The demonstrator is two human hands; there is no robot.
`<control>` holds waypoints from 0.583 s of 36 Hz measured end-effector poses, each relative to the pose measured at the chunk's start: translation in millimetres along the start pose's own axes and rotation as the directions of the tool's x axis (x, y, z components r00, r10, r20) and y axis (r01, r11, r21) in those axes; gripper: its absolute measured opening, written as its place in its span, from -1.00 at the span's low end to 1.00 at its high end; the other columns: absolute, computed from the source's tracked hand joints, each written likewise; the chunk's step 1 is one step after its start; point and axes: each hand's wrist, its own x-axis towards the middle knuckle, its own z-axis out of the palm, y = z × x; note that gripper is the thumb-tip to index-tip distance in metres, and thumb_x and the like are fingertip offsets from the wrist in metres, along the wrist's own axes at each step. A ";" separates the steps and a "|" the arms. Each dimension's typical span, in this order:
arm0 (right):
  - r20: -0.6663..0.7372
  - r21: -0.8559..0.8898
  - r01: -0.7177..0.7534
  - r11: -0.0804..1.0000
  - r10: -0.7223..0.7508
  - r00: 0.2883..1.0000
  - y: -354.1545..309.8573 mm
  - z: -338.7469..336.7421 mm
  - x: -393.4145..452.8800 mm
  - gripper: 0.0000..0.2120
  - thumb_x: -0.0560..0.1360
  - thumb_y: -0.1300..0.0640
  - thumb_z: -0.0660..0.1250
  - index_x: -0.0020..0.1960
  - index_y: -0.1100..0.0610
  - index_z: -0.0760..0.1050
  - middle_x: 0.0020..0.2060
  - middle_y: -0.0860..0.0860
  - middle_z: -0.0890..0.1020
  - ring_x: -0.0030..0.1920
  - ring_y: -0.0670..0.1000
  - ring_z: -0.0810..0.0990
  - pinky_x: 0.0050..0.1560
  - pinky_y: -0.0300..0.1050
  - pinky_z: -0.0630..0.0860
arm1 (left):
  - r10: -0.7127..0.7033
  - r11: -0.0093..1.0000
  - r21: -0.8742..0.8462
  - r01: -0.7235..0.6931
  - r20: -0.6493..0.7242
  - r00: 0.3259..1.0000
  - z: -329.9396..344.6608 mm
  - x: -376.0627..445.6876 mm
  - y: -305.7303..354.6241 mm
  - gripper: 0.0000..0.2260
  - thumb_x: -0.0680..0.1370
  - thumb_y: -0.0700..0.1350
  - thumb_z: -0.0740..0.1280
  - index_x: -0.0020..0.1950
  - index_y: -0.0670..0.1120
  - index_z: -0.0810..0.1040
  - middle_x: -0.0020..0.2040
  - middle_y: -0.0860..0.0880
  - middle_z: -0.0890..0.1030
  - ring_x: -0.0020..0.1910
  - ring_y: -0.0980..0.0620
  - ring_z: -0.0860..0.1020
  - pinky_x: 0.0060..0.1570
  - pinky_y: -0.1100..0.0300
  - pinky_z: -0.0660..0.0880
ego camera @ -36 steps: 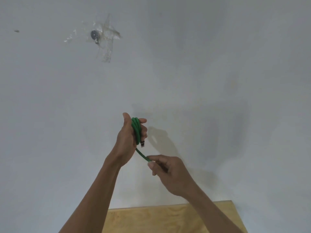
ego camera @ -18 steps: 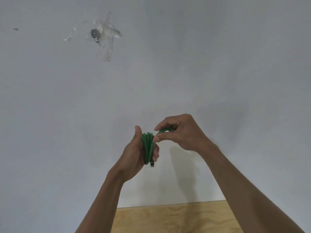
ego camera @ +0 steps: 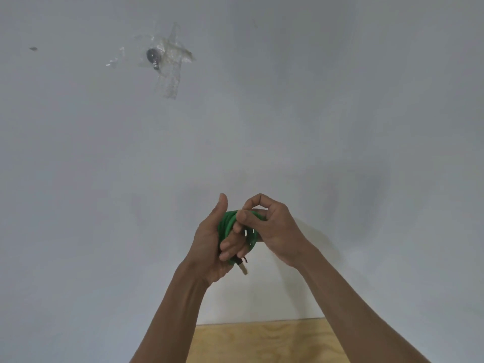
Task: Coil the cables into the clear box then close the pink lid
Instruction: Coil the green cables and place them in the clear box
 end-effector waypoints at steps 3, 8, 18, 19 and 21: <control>-0.102 -0.030 0.044 0.999 -0.047 0.994 1.1 8.4 1.2 -0.70 0.45 0.13 0.51 -0.05 0.32 0.49 -0.28 0.22 0.68 -0.39 0.21 0.63 -0.34 0.04 0.61 | 0.048 0.992 0.128 -0.019 -0.226 0.973 8.1 0.6 2.5 -0.46 0.47 0.25 0.35 -0.42 -0.16 0.36 -0.65 -0.02 0.19 -0.68 0.04 0.16 -0.45 0.15 0.32; -0.210 -0.069 0.056 0.996 -0.070 0.975 3.7 15.6 1.0 -0.66 0.41 0.11 0.56 -0.11 0.33 0.50 -0.26 0.25 0.69 -0.37 0.23 0.66 -0.33 -0.01 0.60 | 0.174 0.965 0.257 -0.046 -0.504 0.846 12.7 7.0 -2.6 -0.48 0.50 0.17 0.43 -0.48 -0.14 0.41 -0.58 -0.07 0.25 -0.62 -0.01 0.22 -0.43 0.13 0.34; -0.289 -0.261 0.024 0.965 -0.102 0.952 15.0 29.1 -1.2 -0.79 0.48 -0.04 0.48 -0.17 0.06 0.56 -0.21 0.00 0.70 -0.15 0.03 0.70 -0.07 0.06 0.67 | 0.437 0.850 0.520 -0.081 -0.611 0.660 -2.5 11.6 -9.2 -0.40 0.57 0.29 0.27 -0.43 -0.18 0.33 -0.52 -0.03 0.28 -0.54 -0.04 0.23 -0.53 0.19 0.27; -0.280 -0.335 0.011 0.942 -0.111 0.954 16.2 28.6 -2.8 -0.84 0.53 -0.08 0.42 -0.12 0.00 0.60 -0.16 -0.09 0.69 -0.10 -0.07 0.67 -0.01 0.00 0.65 | 0.439 0.855 0.513 -0.076 -0.639 0.632 -4.9 12.8 -8.6 -0.39 0.56 0.29 0.27 -0.39 -0.21 0.36 -0.51 -0.04 0.28 -0.53 -0.04 0.23 -0.51 0.18 0.28; -0.252 -0.500 -0.014 0.866 -0.130 0.959 13.4 26.6 -8.3 -0.87 0.59 -0.07 0.33 0.02 -0.10 0.65 -0.06 -0.18 0.62 -0.05 -0.27 0.56 -0.03 -0.37 0.52 | 0.444 0.861 0.504 -0.065 -0.684 0.578 -10.4 14.3 -6.6 -0.35 0.56 0.29 0.28 -0.34 -0.30 0.39 -0.48 -0.07 0.30 -0.49 -0.05 0.24 -0.47 0.14 0.31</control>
